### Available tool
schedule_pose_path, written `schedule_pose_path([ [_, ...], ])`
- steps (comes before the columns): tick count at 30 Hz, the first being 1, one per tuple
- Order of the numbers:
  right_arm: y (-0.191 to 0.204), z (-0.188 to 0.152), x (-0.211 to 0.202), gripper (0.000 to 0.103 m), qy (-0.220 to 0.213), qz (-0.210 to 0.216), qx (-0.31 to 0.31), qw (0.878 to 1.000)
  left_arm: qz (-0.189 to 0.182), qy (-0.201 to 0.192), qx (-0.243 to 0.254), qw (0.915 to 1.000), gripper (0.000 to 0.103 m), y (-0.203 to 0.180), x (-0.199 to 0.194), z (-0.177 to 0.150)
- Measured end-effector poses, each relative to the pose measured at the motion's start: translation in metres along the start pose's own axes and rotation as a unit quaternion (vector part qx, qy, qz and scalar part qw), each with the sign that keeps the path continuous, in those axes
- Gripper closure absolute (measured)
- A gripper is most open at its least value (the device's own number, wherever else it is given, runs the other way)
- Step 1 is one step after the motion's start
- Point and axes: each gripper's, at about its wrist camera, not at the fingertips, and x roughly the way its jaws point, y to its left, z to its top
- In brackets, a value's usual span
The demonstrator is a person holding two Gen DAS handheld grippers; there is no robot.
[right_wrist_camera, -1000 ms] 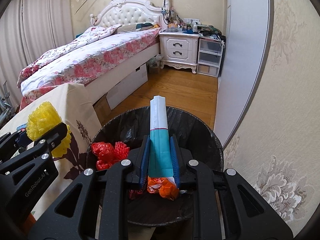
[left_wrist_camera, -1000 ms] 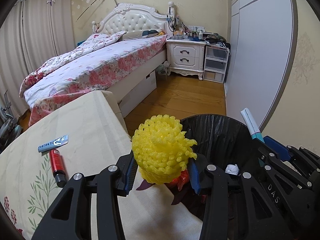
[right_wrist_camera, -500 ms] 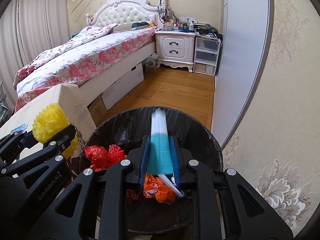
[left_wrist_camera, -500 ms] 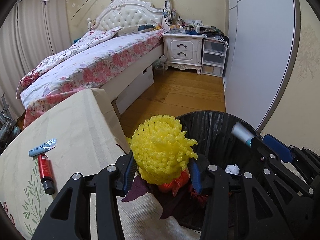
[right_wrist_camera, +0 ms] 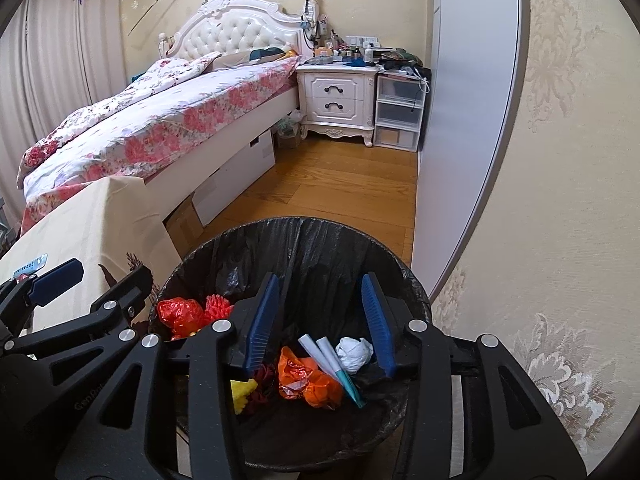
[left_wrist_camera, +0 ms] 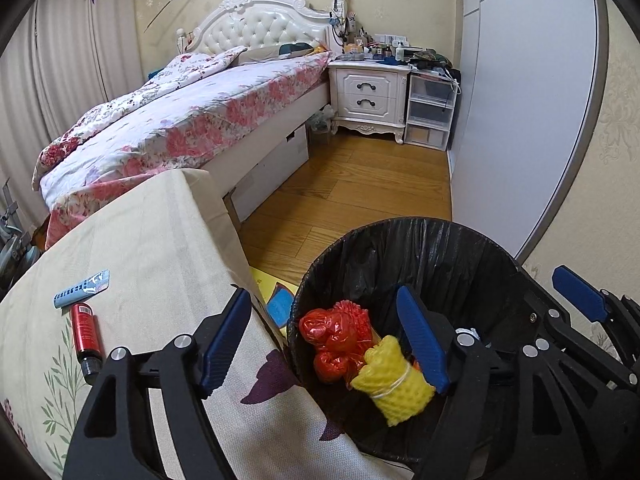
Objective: Collect trash
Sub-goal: 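Open both grippers to drop the yellow mesh and tube into the bin, then move the left gripper to the red can and grasp it upright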
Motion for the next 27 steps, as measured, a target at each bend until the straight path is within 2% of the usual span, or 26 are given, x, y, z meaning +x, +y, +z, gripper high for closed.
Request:
schedule_pose_path([
  [5, -0.001, 0.0, -0.001, 0.053, -0.003, -0.003, 0.002, 1.0, 0.004, 0.001, -0.009, 1.0, 0.029, 0.004, -0.003, -0.001],
  [15, 0.004, 0.0, -0.005, 0.051, 0.001, 0.008, -0.003, 1.0, 0.036, 0.002, -0.045, 0.9984, 0.029, 0.038, -0.016, -0.007],
  [20, 0.02, -0.005, -0.011, 0.051, 0.015, 0.041, -0.02, 0.999, 0.064, 0.009, -0.059, 0.9962, 0.029, 0.063, -0.025, -0.019],
  [27, 0.063, -0.01, -0.019, 0.05, 0.025, 0.089, -0.062, 0.994, 0.116, 0.021, -0.093, 0.9887, 0.029, 0.108, -0.028, -0.028],
])
